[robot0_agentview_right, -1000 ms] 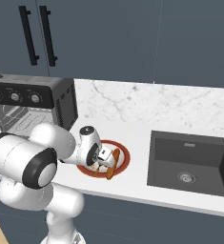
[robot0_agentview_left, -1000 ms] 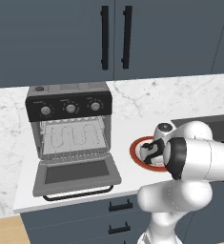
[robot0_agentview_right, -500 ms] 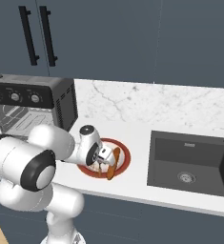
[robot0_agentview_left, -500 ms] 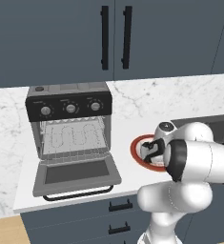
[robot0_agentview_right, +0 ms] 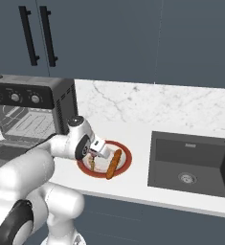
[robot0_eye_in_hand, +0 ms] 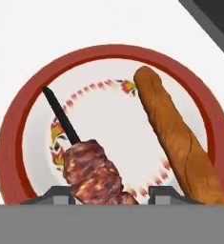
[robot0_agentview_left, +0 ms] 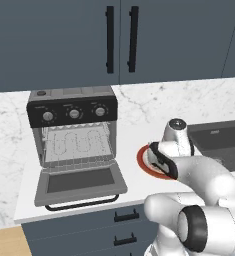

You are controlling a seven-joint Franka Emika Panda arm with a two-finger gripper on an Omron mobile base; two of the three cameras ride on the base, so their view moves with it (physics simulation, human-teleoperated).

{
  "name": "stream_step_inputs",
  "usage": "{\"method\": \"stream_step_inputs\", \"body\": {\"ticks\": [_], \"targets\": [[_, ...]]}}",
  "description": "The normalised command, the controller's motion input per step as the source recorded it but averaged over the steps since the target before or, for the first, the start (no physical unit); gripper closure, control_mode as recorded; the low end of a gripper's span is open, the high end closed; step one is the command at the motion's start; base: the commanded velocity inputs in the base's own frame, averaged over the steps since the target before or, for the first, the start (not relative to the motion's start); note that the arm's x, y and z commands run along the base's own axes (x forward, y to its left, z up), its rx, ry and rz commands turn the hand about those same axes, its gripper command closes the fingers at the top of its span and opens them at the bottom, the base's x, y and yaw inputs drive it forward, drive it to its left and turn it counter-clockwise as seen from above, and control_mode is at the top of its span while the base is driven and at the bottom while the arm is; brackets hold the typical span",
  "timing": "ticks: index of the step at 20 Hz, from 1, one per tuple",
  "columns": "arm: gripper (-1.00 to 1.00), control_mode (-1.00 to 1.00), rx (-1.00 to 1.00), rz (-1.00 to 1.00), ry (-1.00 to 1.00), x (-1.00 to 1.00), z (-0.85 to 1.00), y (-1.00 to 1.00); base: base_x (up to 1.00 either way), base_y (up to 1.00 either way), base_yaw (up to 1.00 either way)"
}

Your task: Pick up the kebab skewer and baguette bread, and place them inside the toaster oven. Close the toaster oven door and start by setting the timer.

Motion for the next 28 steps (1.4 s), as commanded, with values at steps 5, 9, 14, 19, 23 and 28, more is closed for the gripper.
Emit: {"method": "stream_step_inputs", "body": {"ticks": [5,9,14,19,23,28], "targets": [[1.0,-1.0,-0.22,0.09,0.2,-0.51,0.91,0.71,0.0,0.0,0.0],[1.0,-1.0,-0.26,0.26,0.06,-0.26,0.74,0.99,0.0,0.0,0.0],[1.0,-1.0,-0.25,0.36,0.08,-0.07,0.52,1.0,0.0,0.0,0.0],[1.0,-1.0,-0.23,0.38,0.16,0.01,0.5,0.84,0.0,0.0,0.0],[1.0,-1.0,-0.1,0.25,0.17,0.07,0.42,0.65,0.0,0.0,0.0],[1.0,-1.0,-0.1,0.03,-0.07,0.03,0.03,0.9,0.0,0.0,0.0]]}}
